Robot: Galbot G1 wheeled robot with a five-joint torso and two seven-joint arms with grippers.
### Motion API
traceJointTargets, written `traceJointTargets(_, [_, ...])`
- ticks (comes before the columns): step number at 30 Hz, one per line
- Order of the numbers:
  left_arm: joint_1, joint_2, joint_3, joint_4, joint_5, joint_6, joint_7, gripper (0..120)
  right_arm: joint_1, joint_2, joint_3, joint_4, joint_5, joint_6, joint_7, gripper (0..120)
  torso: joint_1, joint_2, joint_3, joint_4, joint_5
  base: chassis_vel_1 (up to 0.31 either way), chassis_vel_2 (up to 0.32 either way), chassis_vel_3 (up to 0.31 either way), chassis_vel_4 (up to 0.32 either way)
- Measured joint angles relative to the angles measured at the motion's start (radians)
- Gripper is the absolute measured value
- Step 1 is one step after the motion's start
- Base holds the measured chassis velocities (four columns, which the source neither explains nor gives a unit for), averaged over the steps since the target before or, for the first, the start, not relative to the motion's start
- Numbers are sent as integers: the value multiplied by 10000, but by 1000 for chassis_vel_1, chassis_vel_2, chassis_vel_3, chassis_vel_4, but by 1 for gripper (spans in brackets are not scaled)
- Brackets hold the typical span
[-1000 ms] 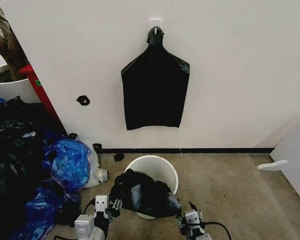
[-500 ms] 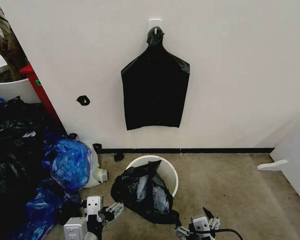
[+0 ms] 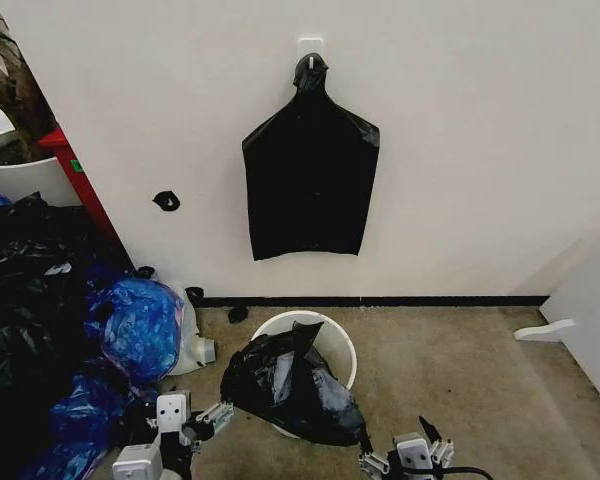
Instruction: Place the garbage bag over the trash bin.
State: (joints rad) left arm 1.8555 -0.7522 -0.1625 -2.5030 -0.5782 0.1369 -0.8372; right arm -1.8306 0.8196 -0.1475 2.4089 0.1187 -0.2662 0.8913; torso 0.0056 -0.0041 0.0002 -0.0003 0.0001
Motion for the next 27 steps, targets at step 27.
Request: traceJointTargets(27, [-1334, 2335, 484, 2788, 4840, -2289, 6506, 98, 752, 863, 828, -2587, -5436, 3535, -228, 100, 1, 0, 1, -1, -3, 0, 0, 0, 0])
